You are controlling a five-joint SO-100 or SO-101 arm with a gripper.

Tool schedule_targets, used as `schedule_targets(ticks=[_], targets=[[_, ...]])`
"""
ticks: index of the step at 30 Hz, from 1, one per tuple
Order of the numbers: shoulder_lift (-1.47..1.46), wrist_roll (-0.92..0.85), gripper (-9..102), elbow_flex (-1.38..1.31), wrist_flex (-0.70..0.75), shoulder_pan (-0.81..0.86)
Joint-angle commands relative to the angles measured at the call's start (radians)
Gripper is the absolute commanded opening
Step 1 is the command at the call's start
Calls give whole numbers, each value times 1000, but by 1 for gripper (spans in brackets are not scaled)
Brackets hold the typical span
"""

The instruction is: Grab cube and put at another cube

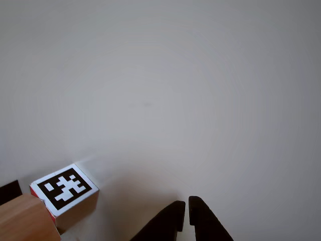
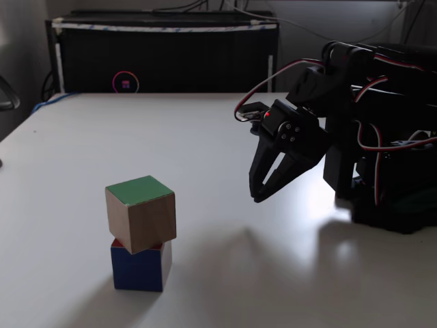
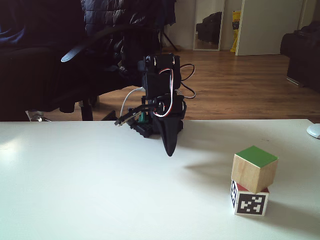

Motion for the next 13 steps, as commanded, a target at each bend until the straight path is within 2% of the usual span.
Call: schedule_targets(ticks=[1,13], targets=[[3,3,0,-51,11,0],[3,17,0,-51,11,15]])
